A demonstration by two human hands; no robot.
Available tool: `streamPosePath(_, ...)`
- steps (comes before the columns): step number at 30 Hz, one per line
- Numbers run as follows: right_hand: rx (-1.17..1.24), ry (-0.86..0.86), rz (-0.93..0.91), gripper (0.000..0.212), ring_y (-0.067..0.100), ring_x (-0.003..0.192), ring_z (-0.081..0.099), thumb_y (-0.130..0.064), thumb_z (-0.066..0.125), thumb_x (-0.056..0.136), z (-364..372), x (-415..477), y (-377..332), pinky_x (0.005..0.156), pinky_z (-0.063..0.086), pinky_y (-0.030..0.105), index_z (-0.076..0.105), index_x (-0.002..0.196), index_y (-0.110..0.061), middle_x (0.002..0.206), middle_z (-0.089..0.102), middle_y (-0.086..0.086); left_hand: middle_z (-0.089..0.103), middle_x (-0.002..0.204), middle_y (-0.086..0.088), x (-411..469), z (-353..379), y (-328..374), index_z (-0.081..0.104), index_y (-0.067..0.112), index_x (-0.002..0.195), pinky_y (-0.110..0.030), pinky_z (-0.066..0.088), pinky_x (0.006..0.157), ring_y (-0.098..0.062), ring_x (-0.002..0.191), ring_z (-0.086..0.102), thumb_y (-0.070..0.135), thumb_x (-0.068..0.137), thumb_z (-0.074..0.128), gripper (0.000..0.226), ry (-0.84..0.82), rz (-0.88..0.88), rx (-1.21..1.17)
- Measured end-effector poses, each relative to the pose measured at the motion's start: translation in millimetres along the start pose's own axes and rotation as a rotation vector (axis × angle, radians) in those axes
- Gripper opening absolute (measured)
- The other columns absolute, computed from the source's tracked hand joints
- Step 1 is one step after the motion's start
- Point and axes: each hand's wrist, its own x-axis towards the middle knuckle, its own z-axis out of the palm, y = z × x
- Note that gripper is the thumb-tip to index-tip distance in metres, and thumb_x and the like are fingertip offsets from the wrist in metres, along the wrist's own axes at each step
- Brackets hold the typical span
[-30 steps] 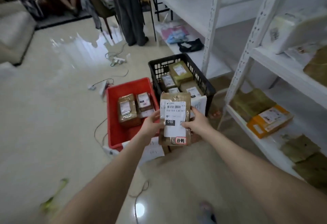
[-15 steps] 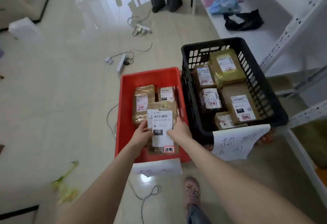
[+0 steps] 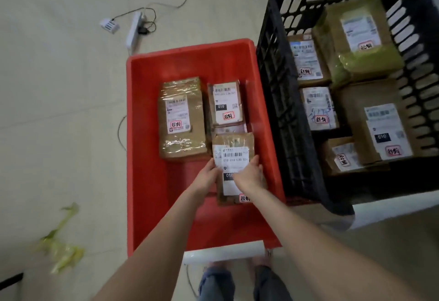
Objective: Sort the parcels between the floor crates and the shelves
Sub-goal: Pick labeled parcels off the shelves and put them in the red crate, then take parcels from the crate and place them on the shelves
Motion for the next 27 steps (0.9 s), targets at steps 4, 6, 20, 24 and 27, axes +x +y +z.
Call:
streamPosePath(4, 0.041, -0.041, 0.010, 0.101, 0.032, 0.136, 0.035, -0.033, 0.068, 0.082, 22.4, 41.4, 2.1, 0.106, 0.033, 0.038, -0.002, 0.152, -0.012, 0.150, 0.030, 0.015, 0.067, 0.097, 0.010, 40.3, -2.1, -8.7, 0.053, 0.035, 0.121, -0.029, 0.048, 0.067, -0.011, 0.082, 0.062, 0.014, 0.091, 0.039, 0.039, 0.013, -0.086, -0.042)
streamPosePath(6, 0.048, -0.051, 0.016, 0.104, 0.032, 0.136, 0.035, -0.033, 0.070, 0.081, 31.0, 56.7, 3.7, 0.107, 0.033, 0.037, -0.004, 0.152, -0.012, 0.151, 0.030, 0.014, 0.067, 0.093, 0.011, 56.1, -1.7, -13.0, 0.054, 0.036, 0.117, -0.030, 0.048, 0.068, -0.011, 0.082, 0.062, 0.019, 0.093, 0.039, 0.033, 0.013, -0.110, -0.052)
streamPosePath(20, -0.153, 0.011, -0.170, 0.089, 0.030, 0.128, 0.040, -0.030, 0.065, 0.082, 10.1, -17.7, 3.7, 0.100, 0.041, 0.040, 0.010, 0.151, -0.025, 0.147, 0.029, 0.006, 0.045, 0.142, -0.012, 6.8, -23.3, -9.6, 0.033, 0.013, 0.144, -0.036, 0.039, 0.101, -0.029, 0.129, 0.043, 0.032, 0.082, 0.069, 0.074, 0.061, 0.133, 0.879)
streamPosePath(24, -0.171, 0.078, -0.265, 0.088, 0.029, 0.128, 0.040, -0.034, 0.064, 0.082, -28.9, -70.1, -14.0, 0.101, 0.039, 0.039, 0.012, 0.152, -0.021, 0.146, 0.028, 0.005, 0.040, 0.140, -0.012, -43.1, -24.6, 40.4, 0.030, 0.014, 0.144, -0.044, 0.043, 0.099, -0.034, 0.124, 0.048, 0.038, 0.082, 0.067, 0.077, 0.087, 0.266, 1.169)
streamPosePath(27, -0.187, 0.146, -0.313, 0.090, 0.027, 0.132, 0.037, -0.032, 0.065, 0.084, -61.7, -109.6, -23.3, 0.099, 0.040, 0.039, 0.008, 0.152, -0.021, 0.150, 0.024, 0.005, 0.035, 0.145, -0.010, -81.0, -11.7, 84.4, 0.020, 0.017, 0.149, -0.046, 0.048, 0.090, -0.033, 0.121, 0.051, 0.039, 0.082, 0.068, 0.085, 0.099, 0.385, 1.388)
